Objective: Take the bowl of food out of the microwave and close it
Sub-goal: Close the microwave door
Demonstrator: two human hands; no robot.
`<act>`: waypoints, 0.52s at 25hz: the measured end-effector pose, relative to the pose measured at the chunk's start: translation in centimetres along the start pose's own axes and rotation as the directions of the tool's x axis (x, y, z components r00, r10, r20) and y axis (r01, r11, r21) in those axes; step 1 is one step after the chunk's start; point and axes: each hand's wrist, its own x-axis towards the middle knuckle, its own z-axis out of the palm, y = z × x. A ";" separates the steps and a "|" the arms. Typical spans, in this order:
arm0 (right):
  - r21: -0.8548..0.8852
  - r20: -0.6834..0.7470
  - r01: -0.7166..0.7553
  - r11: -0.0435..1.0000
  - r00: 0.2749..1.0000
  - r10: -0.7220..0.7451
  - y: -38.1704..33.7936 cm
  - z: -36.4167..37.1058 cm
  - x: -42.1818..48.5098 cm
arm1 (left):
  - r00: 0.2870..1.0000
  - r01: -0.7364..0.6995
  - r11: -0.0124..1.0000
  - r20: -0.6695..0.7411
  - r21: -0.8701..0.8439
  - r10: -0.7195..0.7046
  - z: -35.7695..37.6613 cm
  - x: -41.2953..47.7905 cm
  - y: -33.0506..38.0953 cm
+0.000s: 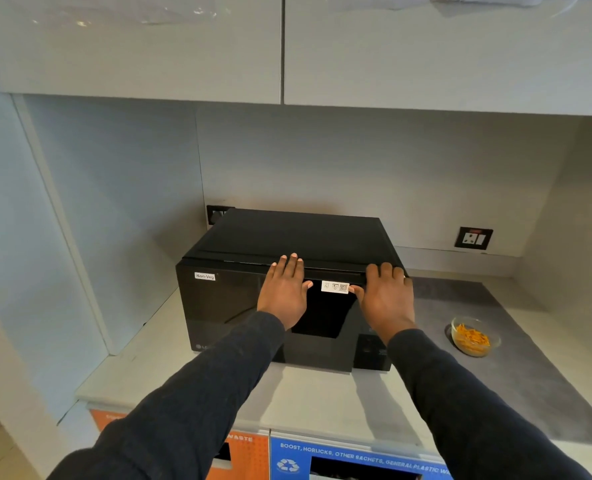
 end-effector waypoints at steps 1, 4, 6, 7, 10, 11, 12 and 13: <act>-0.008 -0.009 -0.003 1.000 1.000 0.003 0.0 0.2 0.0 | 1.000 0.003 1.000 -0.008 0.002 -0.003 0.2 0.0 0.0; -0.018 -0.025 -0.010 1.000 1.000 0.010 -0.1 0.4 0.1 | 1.000 0.007 1.000 -0.021 -0.005 -0.008 0.4 0.2 0.1; -0.018 -0.027 -0.019 1.000 0.999 0.019 -0.2 0.4 0.1 | 0.999 0.012 1.000 -0.031 -0.025 -0.013 0.4 0.3 0.1; -0.014 -0.029 -0.028 1.000 0.999 0.027 -0.2 0.4 0.2 | 0.999 0.013 0.999 -0.039 -0.033 -0.014 0.4 0.4 0.1; -0.016 -0.033 -0.048 0.999 0.998 0.047 -0.6 0.3 0.3 | 0.999 0.013 0.999 -0.052 -0.037 -0.015 0.0 0.5 0.3; -0.017 -0.037 -0.051 0.999 0.998 0.051 -0.5 0.5 0.4 | 0.998 0.011 0.999 -0.058 -0.045 -0.014 0.0 0.6 0.3; -0.022 -0.031 -0.055 0.998 0.998 0.054 -0.5 0.5 0.3 | 0.998 0.010 0.999 -0.061 -0.051 -0.014 -0.1 0.5 0.3; -0.026 -0.030 -0.057 0.998 0.998 0.056 -0.5 0.6 0.3 | 0.998 0.008 0.999 -0.068 -0.054 -0.012 -0.1 0.5 0.3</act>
